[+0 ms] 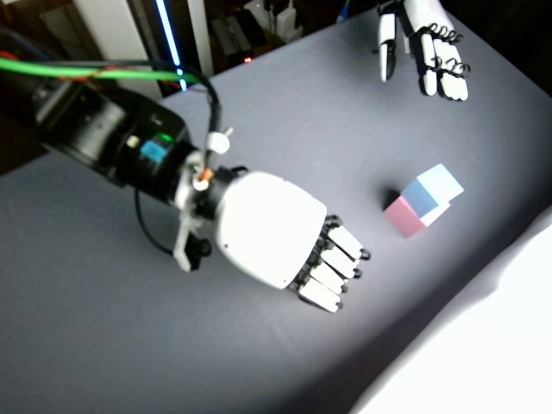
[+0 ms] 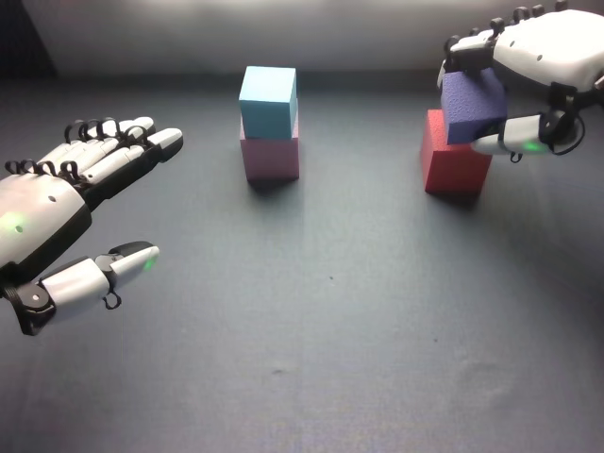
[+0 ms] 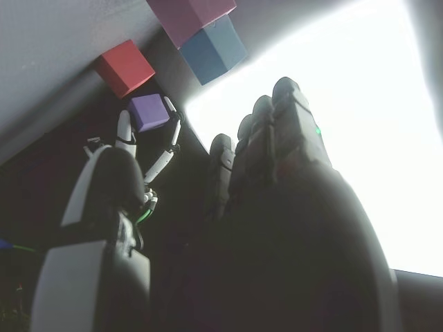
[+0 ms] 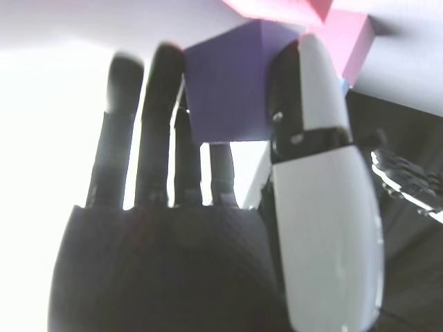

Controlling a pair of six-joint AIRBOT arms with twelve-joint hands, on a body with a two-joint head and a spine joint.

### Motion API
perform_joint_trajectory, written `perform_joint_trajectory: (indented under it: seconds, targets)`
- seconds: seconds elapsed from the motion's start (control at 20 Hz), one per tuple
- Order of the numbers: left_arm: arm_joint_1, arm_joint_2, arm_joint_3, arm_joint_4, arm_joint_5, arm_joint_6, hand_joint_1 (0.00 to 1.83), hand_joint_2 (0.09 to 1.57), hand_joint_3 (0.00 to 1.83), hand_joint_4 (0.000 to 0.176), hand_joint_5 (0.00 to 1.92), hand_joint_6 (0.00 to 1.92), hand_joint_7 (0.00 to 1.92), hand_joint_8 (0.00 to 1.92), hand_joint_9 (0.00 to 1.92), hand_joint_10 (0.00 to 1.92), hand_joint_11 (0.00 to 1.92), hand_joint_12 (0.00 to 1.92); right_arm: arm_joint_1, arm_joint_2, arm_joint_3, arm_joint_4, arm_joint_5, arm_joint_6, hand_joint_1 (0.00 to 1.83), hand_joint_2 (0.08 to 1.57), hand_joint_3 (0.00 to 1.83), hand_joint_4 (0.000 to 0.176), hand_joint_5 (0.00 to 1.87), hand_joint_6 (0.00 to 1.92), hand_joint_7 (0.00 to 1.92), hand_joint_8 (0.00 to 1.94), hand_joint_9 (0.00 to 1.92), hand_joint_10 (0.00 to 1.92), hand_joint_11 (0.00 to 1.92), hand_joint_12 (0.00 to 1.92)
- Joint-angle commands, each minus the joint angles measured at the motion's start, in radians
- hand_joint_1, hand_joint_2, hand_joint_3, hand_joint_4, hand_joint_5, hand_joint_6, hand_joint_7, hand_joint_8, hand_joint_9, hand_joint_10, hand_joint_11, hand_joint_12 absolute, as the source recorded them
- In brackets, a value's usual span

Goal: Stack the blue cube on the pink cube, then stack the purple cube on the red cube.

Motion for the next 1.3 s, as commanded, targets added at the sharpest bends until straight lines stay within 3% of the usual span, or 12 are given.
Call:
perform_joint_trajectory:
  seconds: [0.0,0.1,0.15,0.2,0.25,0.45,0.55,0.75,0.8,0.85,0.95,1.25]
  targets:
    - [-0.002,-0.003,0.007,-0.002,-0.137,-0.006,0.74,1.38,0.00,0.083,0.10,0.00,0.00,0.00,0.00,0.00,0.00,0.00,0.013,0.004,0.008,0.001,0.108,-0.001,1.07,1.35,0.00,0.020,0.59,1.60,0.59,1.57,0.64,1.02,0.47,1.51]
    - [-0.002,-0.004,0.007,-0.002,-0.139,-0.008,0.73,1.38,0.00,0.081,0.10,0.00,0.00,0.00,0.00,0.00,0.00,0.00,0.013,-0.001,0.014,0.013,0.103,-0.001,1.08,1.35,0.00,0.000,0.53,1.60,0.65,1.57,0.65,1.04,0.47,1.54]
    - [-0.002,-0.004,0.007,-0.002,-0.139,-0.008,0.73,1.38,0.00,0.091,0.09,0.00,0.00,0.00,0.00,0.00,0.00,0.00,0.013,-0.002,0.015,0.016,0.103,-0.001,1.26,1.32,0.00,0.000,0.50,1.61,0.64,1.50,0.62,1.54,0.39,1.58]
    - [-0.002,-0.003,0.007,-0.002,-0.140,-0.009,0.75,1.38,0.00,0.091,0.10,0.00,0.00,0.00,0.00,0.00,0.00,0.00,0.013,-0.004,0.017,0.023,0.098,-0.001,1.13,1.36,0.00,0.000,0.42,1.69,0.67,1.54,0.42,1.21,0.08,1.62]
    - [-0.002,-0.003,0.007,-0.002,-0.140,-0.012,0.75,1.38,0.00,0.091,0.10,0.00,0.00,0.00,0.00,0.00,0.00,0.00,0.013,-0.006,0.019,0.025,0.094,-0.001,1.23,1.29,0.00,0.000,0.23,0.70,0.34,1.01,0.36,1.15,0.08,1.74]
    - [0.002,-0.004,0.008,-0.003,-0.142,-0.021,0.82,1.37,0.00,0.083,0.10,0.00,0.00,0.00,0.00,0.00,0.00,0.00,0.012,-0.008,0.020,0.034,0.088,-0.001,0.99,1.28,0.00,0.000,0.19,0.12,0.28,0.19,0.16,0.91,0.00,1.65]
    - [0.004,-0.004,0.008,-0.006,-0.145,-0.022,0.85,1.35,0.00,0.081,0.09,0.00,0.00,0.00,0.00,0.00,0.00,0.00,0.012,-0.006,0.018,0.037,0.088,-0.001,0.95,1.30,0.00,0.000,0.16,0.03,0.27,0.06,0.14,0.79,0.00,1.57]
    - [0.007,-0.003,0.006,-0.008,-0.148,-0.024,0.97,1.32,0.00,0.069,0.09,0.00,0.00,0.00,0.00,0.00,0.00,0.00,0.012,-0.001,0.000,0.037,0.099,-0.001,0.99,1.29,0.00,0.087,0.00,0.00,0.04,0.00,0.02,0.55,0.00,1.30]
    - [0.007,-0.003,0.006,-0.008,-0.148,-0.024,0.97,1.30,0.00,0.073,0.09,0.00,0.00,0.00,0.00,0.00,0.00,0.00,0.012,0.001,-0.003,0.037,0.101,-0.001,0.99,1.26,0.00,0.125,0.00,0.00,0.01,0.00,0.00,0.11,0.00,0.88]
    - [0.007,-0.003,0.006,-0.008,-0.149,-0.024,0.97,1.30,0.00,0.073,0.09,0.00,0.00,0.00,0.00,0.00,0.00,0.00,0.012,0.009,-0.013,0.037,0.110,-0.002,0.99,1.26,0.00,0.125,0.00,0.00,0.01,0.00,0.00,0.11,0.00,0.88]
    - [0.010,-0.003,0.004,-0.012,-0.151,-0.024,1.06,1.27,0.00,0.083,0.09,0.00,0.00,0.00,0.00,0.00,0.00,0.00,0.007,0.027,-0.032,0.037,0.126,-0.002,0.94,1.23,0.00,0.170,0.00,0.00,0.00,0.00,0.00,0.00,0.00,0.10]
    - [0.018,-0.002,-0.001,-0.019,-0.159,-0.024,1.13,1.22,0.00,0.089,0.11,0.00,0.00,0.00,0.00,0.00,0.00,0.00,-0.034,0.089,-0.108,0.037,0.220,-0.002,0.84,1.19,0.00,0.158,0.00,0.00,0.00,0.00,0.00,0.00,0.00,0.00]
